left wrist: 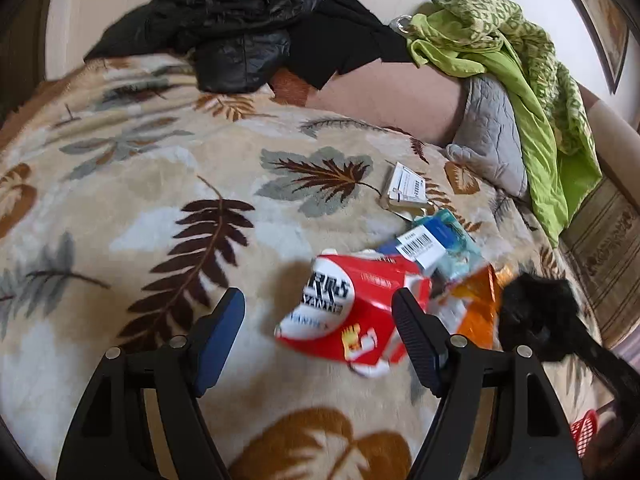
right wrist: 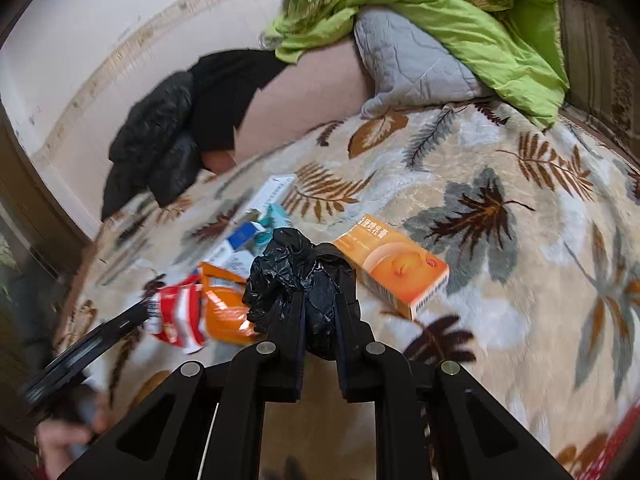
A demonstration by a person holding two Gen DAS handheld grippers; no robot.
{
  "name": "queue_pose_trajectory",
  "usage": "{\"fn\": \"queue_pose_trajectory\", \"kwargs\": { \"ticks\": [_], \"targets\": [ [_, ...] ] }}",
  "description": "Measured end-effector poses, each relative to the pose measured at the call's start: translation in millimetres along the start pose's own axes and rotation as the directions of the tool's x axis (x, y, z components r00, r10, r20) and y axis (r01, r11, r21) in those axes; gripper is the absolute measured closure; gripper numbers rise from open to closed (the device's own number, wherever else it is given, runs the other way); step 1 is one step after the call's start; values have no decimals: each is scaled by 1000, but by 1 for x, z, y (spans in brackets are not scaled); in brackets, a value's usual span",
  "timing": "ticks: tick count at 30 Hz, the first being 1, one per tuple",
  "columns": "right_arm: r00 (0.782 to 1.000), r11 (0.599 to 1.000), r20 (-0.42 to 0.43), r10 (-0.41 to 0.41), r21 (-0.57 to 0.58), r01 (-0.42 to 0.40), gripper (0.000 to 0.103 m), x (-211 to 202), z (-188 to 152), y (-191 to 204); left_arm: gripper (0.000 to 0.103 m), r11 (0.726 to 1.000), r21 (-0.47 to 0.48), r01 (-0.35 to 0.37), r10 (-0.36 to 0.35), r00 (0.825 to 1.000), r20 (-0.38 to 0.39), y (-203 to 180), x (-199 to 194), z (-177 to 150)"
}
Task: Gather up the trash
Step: 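Grasp the red snack bag with the left tool while the right tool grasps the black plastic bag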
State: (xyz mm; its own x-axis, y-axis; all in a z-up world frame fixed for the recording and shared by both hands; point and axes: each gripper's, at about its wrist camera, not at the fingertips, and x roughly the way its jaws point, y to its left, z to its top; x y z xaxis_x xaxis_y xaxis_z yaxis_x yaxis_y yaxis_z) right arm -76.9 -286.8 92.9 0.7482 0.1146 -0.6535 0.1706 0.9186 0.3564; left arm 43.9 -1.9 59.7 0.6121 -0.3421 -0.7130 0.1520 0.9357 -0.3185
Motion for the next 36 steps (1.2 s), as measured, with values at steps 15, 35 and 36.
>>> {"fn": "queue_pose_trajectory", "kwargs": {
  "ticks": [15,35,36],
  "targets": [
    [998,998,45,35,55,-38,90,-31,-19,2,75,961,106,257,-246,964,-105,-55,-14,-40],
    [992,1000,124,3,6,-4,90,-47,-22,13,103,976,181,119,-133,989,67,-59,-48,-37],
    [992,1000,128,4,4,-5,90,-50,-24,14,103,976,191,102,-120,989,83,-60,-56,-40]
  ]
}}
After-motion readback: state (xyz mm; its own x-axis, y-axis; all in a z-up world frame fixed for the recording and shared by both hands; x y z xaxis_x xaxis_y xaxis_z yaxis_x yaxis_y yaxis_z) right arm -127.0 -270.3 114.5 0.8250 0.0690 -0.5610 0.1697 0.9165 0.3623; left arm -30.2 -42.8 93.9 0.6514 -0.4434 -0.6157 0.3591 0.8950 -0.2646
